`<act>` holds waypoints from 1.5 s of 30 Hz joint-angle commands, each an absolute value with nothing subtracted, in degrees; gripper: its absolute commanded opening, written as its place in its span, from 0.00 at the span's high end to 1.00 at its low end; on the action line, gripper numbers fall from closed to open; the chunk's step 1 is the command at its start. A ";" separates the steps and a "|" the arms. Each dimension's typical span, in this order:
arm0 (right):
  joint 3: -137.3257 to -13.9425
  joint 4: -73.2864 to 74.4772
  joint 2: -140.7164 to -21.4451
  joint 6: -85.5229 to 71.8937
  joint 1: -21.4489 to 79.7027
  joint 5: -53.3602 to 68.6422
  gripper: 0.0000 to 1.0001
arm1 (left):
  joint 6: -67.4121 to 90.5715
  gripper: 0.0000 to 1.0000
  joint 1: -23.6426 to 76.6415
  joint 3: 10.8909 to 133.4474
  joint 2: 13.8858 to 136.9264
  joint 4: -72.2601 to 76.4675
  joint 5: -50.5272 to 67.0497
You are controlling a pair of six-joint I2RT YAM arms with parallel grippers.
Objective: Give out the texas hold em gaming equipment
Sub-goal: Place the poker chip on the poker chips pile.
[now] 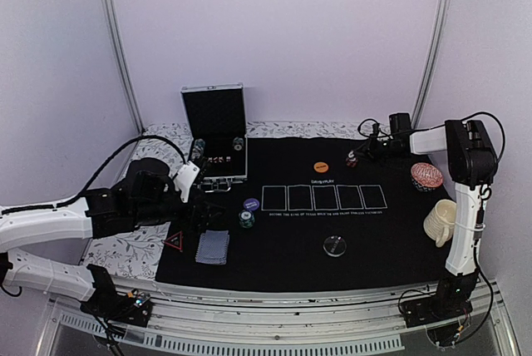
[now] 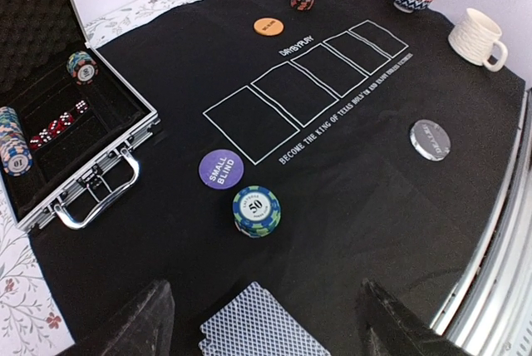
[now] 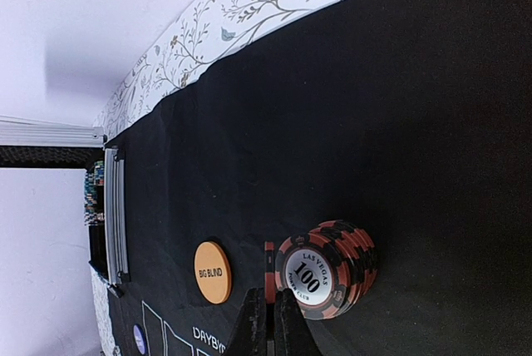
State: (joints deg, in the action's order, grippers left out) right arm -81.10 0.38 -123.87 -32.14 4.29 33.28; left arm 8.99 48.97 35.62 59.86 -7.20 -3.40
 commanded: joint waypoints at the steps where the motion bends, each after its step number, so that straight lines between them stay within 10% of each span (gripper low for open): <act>1: -82.21 -0.62 -124.89 -32.01 3.59 32.59 0.97 | 8.24 0.23 47.96 35.32 60.51 -6.67 -2.82; 22: -83.12 1.68 -125.51 -30.74 2.96 32.01 0.89 | 8.26 0.23 47.47 35.33 60.38 -6.77 -2.20; 42: -87.17 8.86 -126.51 -25.44 3.08 28.13 0.65 | 8.17 0.23 47.10 35.39 60.60 -6.59 -1.13; 45: -87.32 10.55 -125.42 -24.48 3.42 24.46 0.49 | 8.17 0.22 47.02 35.33 60.62 -6.56 -1.11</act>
State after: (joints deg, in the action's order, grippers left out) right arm -85.84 7.70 -125.05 -26.65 3.31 28.49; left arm 8.60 48.03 35.62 60.16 -7.18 -1.80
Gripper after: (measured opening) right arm 0.401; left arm 0.774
